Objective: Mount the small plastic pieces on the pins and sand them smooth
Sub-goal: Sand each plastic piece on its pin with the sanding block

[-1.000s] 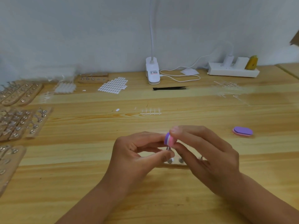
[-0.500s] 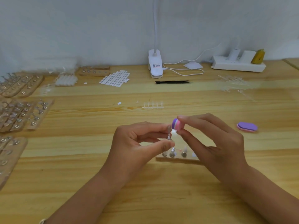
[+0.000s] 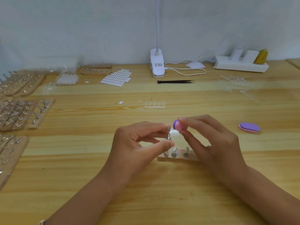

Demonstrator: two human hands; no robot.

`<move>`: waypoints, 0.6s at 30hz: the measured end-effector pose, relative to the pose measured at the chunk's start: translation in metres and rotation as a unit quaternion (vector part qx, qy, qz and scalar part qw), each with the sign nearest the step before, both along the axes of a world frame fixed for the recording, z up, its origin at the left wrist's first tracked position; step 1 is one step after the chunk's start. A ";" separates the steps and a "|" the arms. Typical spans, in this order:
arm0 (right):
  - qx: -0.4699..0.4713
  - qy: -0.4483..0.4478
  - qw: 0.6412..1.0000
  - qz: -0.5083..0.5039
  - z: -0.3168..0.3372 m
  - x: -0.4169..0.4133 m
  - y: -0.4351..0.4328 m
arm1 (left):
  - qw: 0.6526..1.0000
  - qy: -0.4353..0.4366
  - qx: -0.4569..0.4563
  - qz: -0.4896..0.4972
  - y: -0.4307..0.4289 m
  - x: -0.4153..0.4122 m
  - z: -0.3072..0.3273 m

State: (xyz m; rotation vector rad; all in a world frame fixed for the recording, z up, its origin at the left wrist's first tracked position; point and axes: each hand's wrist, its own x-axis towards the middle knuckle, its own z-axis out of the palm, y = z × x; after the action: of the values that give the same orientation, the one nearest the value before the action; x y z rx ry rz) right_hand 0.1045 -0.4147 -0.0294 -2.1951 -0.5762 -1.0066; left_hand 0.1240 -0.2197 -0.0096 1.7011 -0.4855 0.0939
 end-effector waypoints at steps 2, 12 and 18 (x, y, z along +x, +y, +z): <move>0.025 -0.012 1.000 0.003 0.004 0.000 0.001 | 1.000 0.003 0.008 0.011 0.000 0.001 0.001; -0.021 -0.013 0.998 0.063 0.001 0.001 -0.003 | 0.998 -0.032 0.055 0.025 -0.004 -0.002 0.003; -0.115 -0.021 0.991 0.057 0.001 0.007 -0.010 | 0.996 -0.019 0.071 0.039 -0.004 -0.003 0.001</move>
State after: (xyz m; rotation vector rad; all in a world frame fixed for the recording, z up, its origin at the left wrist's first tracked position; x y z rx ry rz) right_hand 0.1112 -0.4245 -0.0282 -2.3137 -0.8660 -0.9678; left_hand 0.1211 -0.2236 -0.0083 1.8618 -0.4633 0.1522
